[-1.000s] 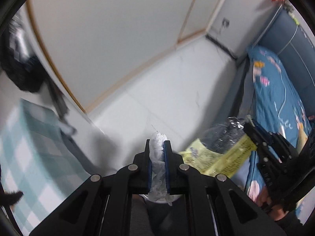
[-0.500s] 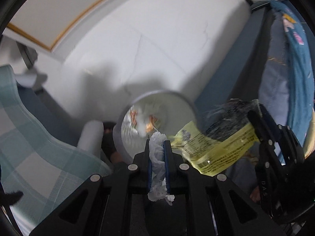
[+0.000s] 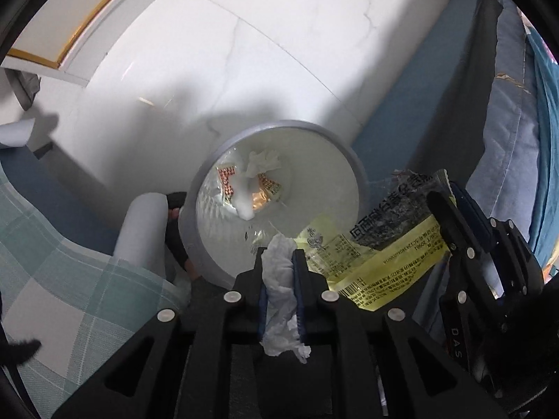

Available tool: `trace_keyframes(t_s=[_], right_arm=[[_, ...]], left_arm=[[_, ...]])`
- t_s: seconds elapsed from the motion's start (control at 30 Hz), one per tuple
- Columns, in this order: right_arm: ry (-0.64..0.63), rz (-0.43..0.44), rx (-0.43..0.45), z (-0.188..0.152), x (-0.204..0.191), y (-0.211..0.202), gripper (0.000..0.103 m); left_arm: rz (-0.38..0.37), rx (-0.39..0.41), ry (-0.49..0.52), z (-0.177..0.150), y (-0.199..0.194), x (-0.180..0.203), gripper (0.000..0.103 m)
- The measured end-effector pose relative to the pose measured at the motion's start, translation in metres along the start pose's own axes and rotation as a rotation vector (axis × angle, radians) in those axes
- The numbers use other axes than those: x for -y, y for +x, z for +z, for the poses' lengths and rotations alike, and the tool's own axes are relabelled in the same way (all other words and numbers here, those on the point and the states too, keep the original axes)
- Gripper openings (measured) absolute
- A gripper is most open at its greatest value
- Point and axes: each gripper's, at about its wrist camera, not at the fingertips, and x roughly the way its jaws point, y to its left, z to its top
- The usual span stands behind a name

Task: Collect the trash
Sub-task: 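Open both grippers over the bin to drop the tissue and bag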

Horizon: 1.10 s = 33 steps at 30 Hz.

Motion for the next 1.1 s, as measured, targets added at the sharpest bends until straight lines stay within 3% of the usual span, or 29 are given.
trace_keyframes(t_s=[0.07,0.13,0.23,0.47,0.7,0.77,0.87,1.0,1.1], right_arm=[[0.011,-0.005,-0.009,0.000,0.000,0.004,0.013],[0.041,-0.005,-0.034,0.001,0.001,0.010,0.015],[0.067,-0.004,-0.054,0.002,0.005,0.011,0.016],[0.066,0.001,-0.067,0.000,0.000,0.013,0.019],[0.078,0.043,-0.086,-0.005,-0.003,0.012,0.025],[0.064,0.027,-0.076,-0.005,-0.006,0.009,0.029],[0.049,0.040,-0.042,-0.004,-0.006,0.000,0.044],[0.063,0.042,-0.012,-0.001,-0.003,-0.012,0.044],[0.059,0.039,0.033,0.002,-0.004,-0.026,0.044]], left_arm=[[0.003,-0.008,-0.008,0.000,0.001,-0.002,0.023],[0.012,-0.013,-0.021,0.000,0.004,-0.005,0.038],[0.015,-0.006,-0.039,0.001,0.006,-0.009,0.048],[0.030,-0.003,-0.044,0.001,0.006,-0.012,0.056],[0.131,0.039,-0.043,-0.004,-0.009,-0.014,0.057],[0.161,0.072,-0.045,-0.010,-0.017,-0.016,0.057],[0.168,0.139,-0.059,-0.016,-0.034,-0.020,0.059],[0.201,0.261,-0.070,-0.022,-0.059,-0.021,0.060],[0.239,0.373,-0.053,-0.028,-0.083,-0.014,0.068]])
